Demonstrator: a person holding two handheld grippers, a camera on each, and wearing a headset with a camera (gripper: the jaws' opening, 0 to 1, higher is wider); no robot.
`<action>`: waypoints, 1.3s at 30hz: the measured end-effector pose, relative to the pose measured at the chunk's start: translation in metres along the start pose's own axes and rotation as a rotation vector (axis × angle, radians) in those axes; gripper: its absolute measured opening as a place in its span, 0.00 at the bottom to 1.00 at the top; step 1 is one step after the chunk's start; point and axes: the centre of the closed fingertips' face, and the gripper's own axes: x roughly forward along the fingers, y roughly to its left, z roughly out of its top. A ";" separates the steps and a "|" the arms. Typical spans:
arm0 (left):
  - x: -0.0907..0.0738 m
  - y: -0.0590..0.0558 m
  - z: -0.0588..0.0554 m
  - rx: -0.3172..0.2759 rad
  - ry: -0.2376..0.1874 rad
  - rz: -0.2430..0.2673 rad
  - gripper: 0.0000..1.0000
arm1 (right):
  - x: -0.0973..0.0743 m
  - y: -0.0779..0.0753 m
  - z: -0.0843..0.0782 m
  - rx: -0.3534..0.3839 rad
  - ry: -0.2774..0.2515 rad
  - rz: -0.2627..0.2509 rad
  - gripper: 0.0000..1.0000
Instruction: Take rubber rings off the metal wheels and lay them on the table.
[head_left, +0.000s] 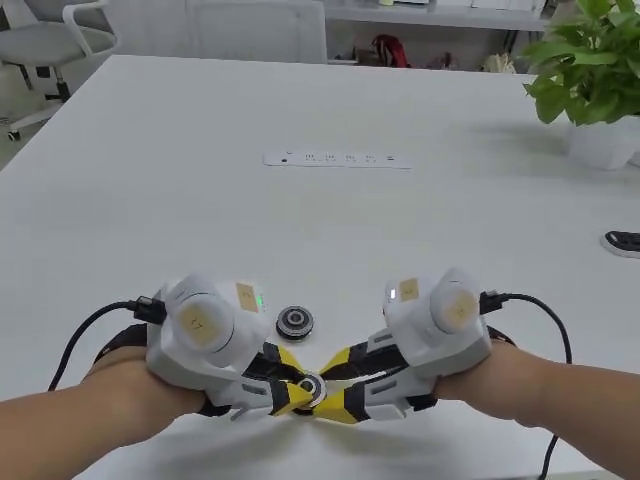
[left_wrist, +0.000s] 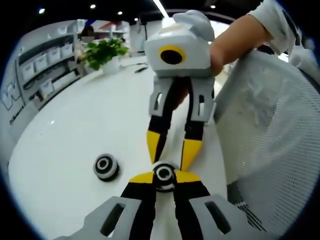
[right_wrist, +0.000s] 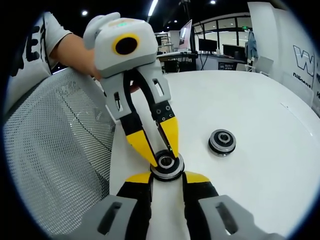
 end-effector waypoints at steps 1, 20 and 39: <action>0.000 0.000 0.000 0.000 0.000 0.000 0.13 | 0.000 0.000 0.000 0.002 0.000 0.001 0.19; 0.000 0.000 0.000 0.003 -0.001 0.007 0.12 | -0.004 -0.002 -0.008 0.038 0.031 0.008 0.04; 0.000 0.000 -0.001 0.009 0.012 0.013 0.12 | -0.009 -0.008 -0.006 0.195 0.021 -0.007 0.00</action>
